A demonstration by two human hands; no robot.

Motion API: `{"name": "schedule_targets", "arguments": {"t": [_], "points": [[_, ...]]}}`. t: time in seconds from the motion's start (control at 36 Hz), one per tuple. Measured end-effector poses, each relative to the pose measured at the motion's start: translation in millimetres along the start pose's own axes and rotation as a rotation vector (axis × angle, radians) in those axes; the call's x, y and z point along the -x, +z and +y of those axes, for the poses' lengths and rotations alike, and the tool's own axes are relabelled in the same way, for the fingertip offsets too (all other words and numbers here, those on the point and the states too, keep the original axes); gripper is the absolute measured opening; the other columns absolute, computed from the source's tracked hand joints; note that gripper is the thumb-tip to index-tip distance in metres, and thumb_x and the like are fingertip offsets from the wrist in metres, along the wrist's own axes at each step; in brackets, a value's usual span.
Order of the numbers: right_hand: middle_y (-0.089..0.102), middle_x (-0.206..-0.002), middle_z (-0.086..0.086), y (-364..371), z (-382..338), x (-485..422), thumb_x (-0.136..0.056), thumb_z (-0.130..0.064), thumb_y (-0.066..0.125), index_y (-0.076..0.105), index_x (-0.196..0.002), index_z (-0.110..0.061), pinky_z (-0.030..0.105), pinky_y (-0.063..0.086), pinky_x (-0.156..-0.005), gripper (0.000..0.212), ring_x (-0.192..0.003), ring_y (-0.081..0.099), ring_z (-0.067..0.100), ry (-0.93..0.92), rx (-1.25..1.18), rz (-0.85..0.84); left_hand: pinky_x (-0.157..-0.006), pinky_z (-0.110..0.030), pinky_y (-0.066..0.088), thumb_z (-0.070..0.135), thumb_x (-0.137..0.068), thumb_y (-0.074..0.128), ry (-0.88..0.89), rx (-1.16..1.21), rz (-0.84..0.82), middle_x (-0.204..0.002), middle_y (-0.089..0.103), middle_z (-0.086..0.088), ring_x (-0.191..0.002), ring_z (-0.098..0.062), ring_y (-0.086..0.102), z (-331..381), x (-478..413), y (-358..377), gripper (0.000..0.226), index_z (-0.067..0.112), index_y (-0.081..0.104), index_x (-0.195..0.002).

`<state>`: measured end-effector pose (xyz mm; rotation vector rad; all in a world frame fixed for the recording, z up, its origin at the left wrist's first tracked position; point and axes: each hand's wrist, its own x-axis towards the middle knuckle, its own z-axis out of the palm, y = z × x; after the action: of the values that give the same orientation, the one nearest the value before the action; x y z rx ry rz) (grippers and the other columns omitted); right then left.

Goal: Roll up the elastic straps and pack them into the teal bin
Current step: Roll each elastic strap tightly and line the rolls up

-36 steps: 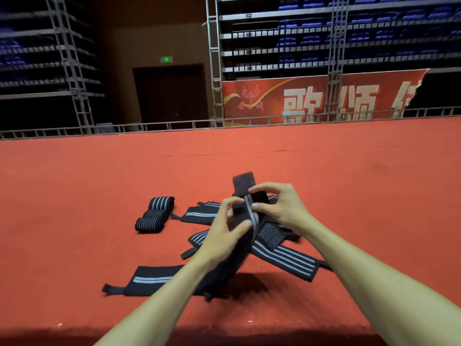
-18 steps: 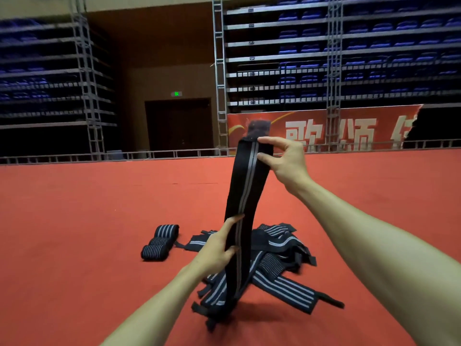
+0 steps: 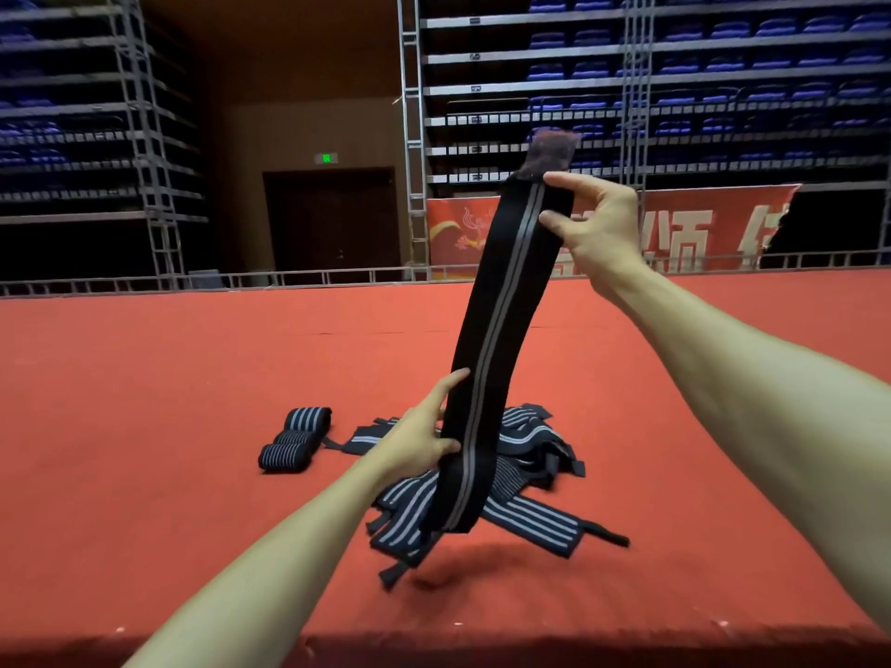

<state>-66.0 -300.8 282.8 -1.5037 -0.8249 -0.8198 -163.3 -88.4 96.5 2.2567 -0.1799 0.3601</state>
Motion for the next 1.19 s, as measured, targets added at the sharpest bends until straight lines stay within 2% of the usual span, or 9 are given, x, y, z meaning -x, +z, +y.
{"name": "schedule_targets", "arguments": {"t": [0.08, 0.17, 0.31, 0.44, 0.58, 0.75, 0.86, 1.0, 1.19], "points": [[0.067, -0.118, -0.010, -5, 7, 1, -0.078, -0.005, 0.079, 0.069, -0.122, -0.022, 0.037, 0.056, -0.093, 0.048, -0.105, 0.068, 0.015, 0.012, 0.014, 0.011, -0.068, -0.039, 0.060, -0.014, -0.090, 0.054, -0.059, 0.235, 0.007, -0.124, 0.060, -0.009, -0.091, -0.020, 0.069, 14, -9, 14, 0.083, 0.046, 0.031, -0.143], [0.065, -0.123, -0.008, -9, 16, 6, -0.080, -0.005, 0.078, 0.067, -0.124, -0.020, 0.033, 0.050, -0.103, 0.048, -0.117, 0.062, 0.012, 0.021, 0.036, -0.008, -0.075, -0.048, 0.061, -0.015, -0.091, 0.054, -0.109, 0.396, -0.022, -0.116, 0.065, -0.011, -0.098, -0.026, 0.070, 24, -17, 32, 0.071, 0.032, 0.037, -0.140], [0.065, -0.124, -0.007, -14, 45, 21, -0.081, -0.006, 0.077, 0.068, -0.124, -0.021, 0.028, 0.047, -0.105, 0.047, -0.118, 0.058, 0.007, 0.068, 0.083, -0.040, -0.064, -0.035, 0.058, -0.016, -0.089, 0.056, -0.168, 0.493, -0.124, -0.120, 0.065, -0.015, -0.090, -0.017, 0.069, 14, -26, 77, 0.061, 0.023, 0.043, -0.134], [0.065, -0.116, -0.011, -17, 86, 59, -0.081, 0.002, 0.075, 0.070, -0.121, -0.019, 0.031, 0.055, -0.096, 0.046, -0.109, 0.065, 0.011, 0.137, 0.132, -0.128, -0.061, -0.026, 0.052, -0.015, -0.085, 0.060, -0.234, 0.332, -0.185, -0.114, 0.064, -0.005, -0.084, -0.009, 0.063, -24, -23, 129, 0.063, 0.022, 0.045, -0.135], [0.068, -0.116, -0.006, -17, 131, 96, -0.081, 0.005, 0.072, 0.071, -0.119, -0.021, 0.035, 0.058, -0.089, 0.046, -0.087, 0.070, 0.014, 0.234, 0.155, -0.169, -0.098, -0.027, 0.048, 0.000, -0.080, 0.071, -0.146, -0.085, -0.208, -0.130, 0.061, -0.002, -0.109, -0.014, 0.061, -59, -28, 148, 0.064, 0.019, 0.047, -0.136], [0.067, -0.113, -0.011, -16, 164, 118, -0.080, 0.003, 0.074, 0.072, -0.117, -0.022, 0.036, 0.055, -0.095, 0.045, -0.104, 0.066, 0.010, 0.266, 0.171, -0.155, -0.104, -0.024, 0.032, 0.022, -0.093, 0.064, -0.095, -0.402, -0.351, -0.130, 0.052, -0.014, -0.125, -0.026, 0.048, -69, -37, 153, 0.051, 0.015, 0.046, -0.140], [0.069, -0.111, -0.010, -14, 177, 125, -0.080, 0.003, 0.074, 0.072, -0.116, -0.024, 0.038, 0.056, -0.094, 0.045, -0.101, 0.068, 0.012, 0.298, 0.151, -0.153, -0.107, -0.029, 0.037, 0.031, -0.093, 0.064, -0.105, -0.459, -0.407, -0.121, 0.050, -0.010, -0.118, -0.022, 0.050, -79, -44, 144, 0.047, 0.022, 0.052, -0.138], [0.068, -0.113, -0.011, -15, 188, 136, -0.080, 0.001, 0.075, 0.072, -0.117, -0.024, 0.041, 0.054, -0.096, 0.044, -0.106, 0.068, 0.016, 0.313, 0.153, -0.181, -0.091, -0.018, 0.035, 0.023, -0.091, 0.067, -0.087, -0.429, -0.262, -0.102, 0.048, -0.001, -0.112, -0.019, 0.050, -91, -52, 110, 0.031, 0.015, 0.064, -0.120], [0.069, -0.115, -0.007, -17, 197, 148, -0.081, 0.001, 0.075, 0.071, -0.115, -0.028, 0.042, 0.056, -0.094, 0.045, -0.103, 0.068, 0.016, 0.334, 0.126, -0.177, -0.100, -0.027, 0.036, 0.032, -0.091, 0.066, -0.239, -0.433, -0.129, -0.115, 0.055, -0.006, -0.116, -0.020, 0.048, -125, -57, 62, 0.032, 0.019, 0.064, -0.120]]}}
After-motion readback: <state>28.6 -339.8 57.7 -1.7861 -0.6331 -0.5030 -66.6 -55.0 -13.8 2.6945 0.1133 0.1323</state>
